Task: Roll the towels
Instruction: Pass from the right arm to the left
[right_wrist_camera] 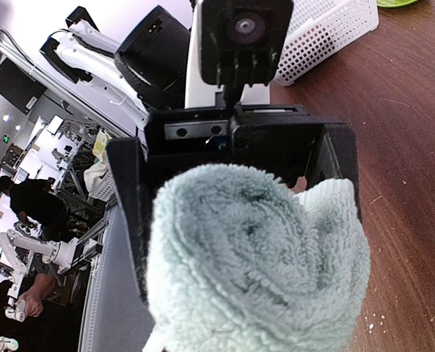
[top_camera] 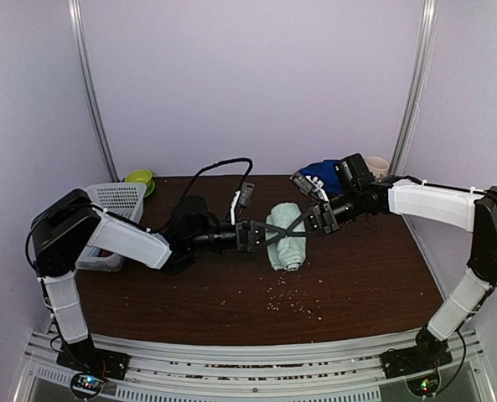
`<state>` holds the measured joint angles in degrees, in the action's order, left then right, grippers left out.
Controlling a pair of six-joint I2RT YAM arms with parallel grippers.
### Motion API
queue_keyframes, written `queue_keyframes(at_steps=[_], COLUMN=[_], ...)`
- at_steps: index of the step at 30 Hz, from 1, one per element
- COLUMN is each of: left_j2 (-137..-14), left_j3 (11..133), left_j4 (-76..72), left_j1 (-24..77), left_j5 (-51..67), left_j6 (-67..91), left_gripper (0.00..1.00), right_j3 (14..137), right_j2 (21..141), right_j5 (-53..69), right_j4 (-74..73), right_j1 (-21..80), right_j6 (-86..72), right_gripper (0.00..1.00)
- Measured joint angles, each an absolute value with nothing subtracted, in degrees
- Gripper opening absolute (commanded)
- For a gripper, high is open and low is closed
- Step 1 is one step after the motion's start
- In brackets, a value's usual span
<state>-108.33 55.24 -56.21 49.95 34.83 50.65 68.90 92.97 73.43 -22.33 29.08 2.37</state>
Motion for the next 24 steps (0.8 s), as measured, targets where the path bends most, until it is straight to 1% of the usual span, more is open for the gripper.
queue_keyframes(at_steps=[3,8,12,19,24], left_j2=[-109.1,-109.19,-109.19,-109.38,-111.72], left_j3=[57.06,59.99,60.9,62.74,67.24], left_j4=[-55.22,-50.19,-43.94,-35.53,-31.16], left_j1=[51.2,52.71,52.88,53.21,53.69], left_j5=[36.18,35.05,31.77,26.7,25.32], left_j6=[50.41,48.27,46.5,44.4,43.0], left_gripper=[0.97,0.85,0.78,0.76,0.76], right_j3=[68.95,67.44,65.56,64.16,64.1], right_j2=[92.97,92.6,91.24,89.01,89.06], right_j5=[71.99,66.78,61.1,52.4,48.88], right_j4=[-22.22,-17.23,-14.33,-10.83,-10.31], right_j1=[29.08,29.08,29.3,29.3,29.76], right_j6=[1.98,-1.83,-4.49,-7.75,-8.4], right_gripper=[0.0,0.0,0.0,0.0,0.0])
